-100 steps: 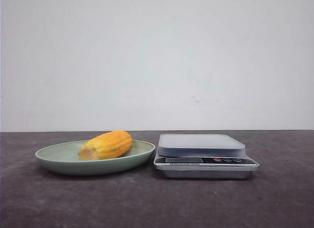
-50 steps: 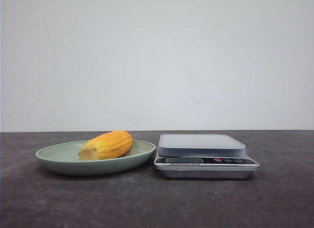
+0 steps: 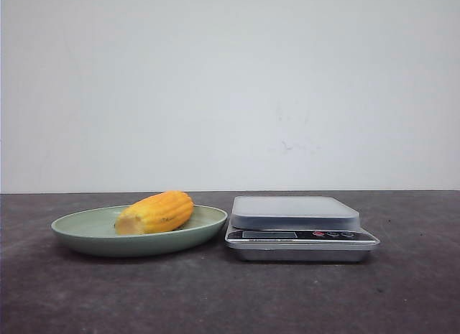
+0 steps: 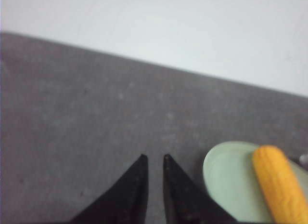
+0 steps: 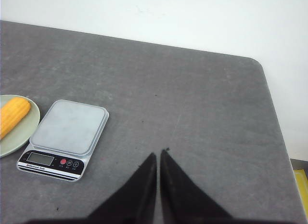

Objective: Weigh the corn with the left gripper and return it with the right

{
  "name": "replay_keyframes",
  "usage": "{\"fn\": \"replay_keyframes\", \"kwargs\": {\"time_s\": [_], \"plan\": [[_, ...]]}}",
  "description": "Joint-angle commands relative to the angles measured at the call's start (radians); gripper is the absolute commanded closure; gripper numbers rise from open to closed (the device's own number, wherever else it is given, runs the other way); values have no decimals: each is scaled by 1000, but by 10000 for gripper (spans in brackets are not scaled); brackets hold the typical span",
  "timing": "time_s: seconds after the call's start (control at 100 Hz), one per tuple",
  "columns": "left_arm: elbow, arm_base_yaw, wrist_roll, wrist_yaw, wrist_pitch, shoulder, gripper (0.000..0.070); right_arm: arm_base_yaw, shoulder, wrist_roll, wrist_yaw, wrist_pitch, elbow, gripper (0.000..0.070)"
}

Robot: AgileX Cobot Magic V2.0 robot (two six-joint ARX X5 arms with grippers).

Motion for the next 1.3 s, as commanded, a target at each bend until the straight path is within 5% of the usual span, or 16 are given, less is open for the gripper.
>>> {"fn": "replay_keyframes", "kwargs": {"time_s": [0.0,1.29], "plan": [[-25,0,6,5,39,-17,684,4,7,11,3,10,15,697],[-131,1,55,6,61,-19,684,4,7,11,3,10,16,697]]}}
